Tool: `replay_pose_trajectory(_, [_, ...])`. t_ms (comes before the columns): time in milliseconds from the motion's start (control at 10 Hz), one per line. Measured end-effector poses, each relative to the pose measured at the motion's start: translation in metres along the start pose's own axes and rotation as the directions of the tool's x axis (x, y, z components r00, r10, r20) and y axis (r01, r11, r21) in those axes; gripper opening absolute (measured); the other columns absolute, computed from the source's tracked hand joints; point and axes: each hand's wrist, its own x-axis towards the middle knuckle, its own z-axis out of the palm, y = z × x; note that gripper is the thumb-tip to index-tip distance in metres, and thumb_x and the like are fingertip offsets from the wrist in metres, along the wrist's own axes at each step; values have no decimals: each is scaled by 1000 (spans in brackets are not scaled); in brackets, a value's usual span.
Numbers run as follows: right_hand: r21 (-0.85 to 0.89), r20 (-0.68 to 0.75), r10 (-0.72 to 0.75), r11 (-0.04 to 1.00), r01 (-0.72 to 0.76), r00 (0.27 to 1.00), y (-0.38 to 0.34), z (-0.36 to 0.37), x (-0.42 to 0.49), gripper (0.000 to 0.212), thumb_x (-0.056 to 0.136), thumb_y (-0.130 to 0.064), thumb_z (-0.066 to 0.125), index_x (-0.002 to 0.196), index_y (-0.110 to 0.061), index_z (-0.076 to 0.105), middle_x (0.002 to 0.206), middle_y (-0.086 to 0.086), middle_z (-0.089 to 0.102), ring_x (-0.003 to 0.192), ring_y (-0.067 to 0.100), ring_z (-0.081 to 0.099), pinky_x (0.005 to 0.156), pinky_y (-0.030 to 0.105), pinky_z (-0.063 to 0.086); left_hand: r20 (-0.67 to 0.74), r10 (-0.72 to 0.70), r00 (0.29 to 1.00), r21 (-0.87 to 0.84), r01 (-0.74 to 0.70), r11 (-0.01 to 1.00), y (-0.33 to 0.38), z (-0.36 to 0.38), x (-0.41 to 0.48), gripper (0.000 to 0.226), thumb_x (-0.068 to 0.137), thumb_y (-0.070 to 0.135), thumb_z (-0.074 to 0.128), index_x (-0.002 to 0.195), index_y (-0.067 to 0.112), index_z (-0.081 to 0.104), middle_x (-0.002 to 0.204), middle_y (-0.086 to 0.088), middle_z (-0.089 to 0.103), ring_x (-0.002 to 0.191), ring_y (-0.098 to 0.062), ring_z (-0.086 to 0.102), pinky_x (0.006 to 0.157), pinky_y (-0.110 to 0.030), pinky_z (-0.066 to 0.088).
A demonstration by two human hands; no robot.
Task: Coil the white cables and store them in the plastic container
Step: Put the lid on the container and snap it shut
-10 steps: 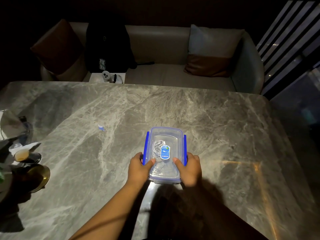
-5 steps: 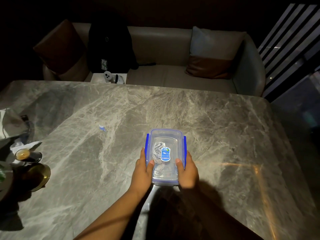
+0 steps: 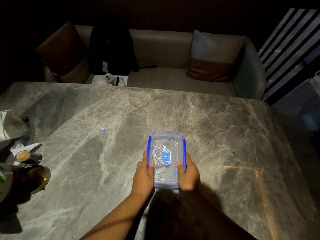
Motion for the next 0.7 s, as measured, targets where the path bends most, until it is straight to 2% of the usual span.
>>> replay_pose_trajectory(300, [-52,14,27,998,-27,1000,0,1,2,50,97,-31,54,146,-21,46,114,11,64,104,29,64,92,35,51,4,-30,1000,34,30,999,2,-1,-1,59,94,61,31,151,49,19,116,6,64,102,-10,66,86,-42,57])
replay_pose_trajectory(400, [-133,42,2,991,3,999,0,-1,7,50,98,-32,52,145,-19,45,118,12,64,106,31,64,91,35,51,-5,10,1000,28,-10,1000,11,-5,-5,49,96,49,41,144,46,31,118,12,63,105,-7,64,88,-33,54])
replay_pose_trajectory(500, [-200,125,-29,978,54,992,-6,-11,9,46,98,-35,50,140,-17,47,119,10,66,105,27,65,90,37,53,24,-5,1000,96,3,995,21,-13,1,40,97,32,53,135,31,39,114,8,63,101,-13,65,83,-33,54])
replay_pose_trajectory(600, [-304,242,-22,948,97,970,-18,-31,16,39,97,-38,51,129,-16,53,115,7,69,101,25,67,85,35,54,43,-72,996,286,57,957,27,-23,17,35,91,30,60,121,18,47,108,-7,59,93,-27,63,78,-37,52])
replay_pose_trajectory(700, [-467,332,17,872,149,943,-44,-56,32,33,95,-40,52,115,-16,62,111,6,69,93,25,65,73,30,47,20,-93,996,399,77,914,47,-39,40,27,88,26,62,109,10,60,109,-10,57,90,-30,64,79,-35,51])
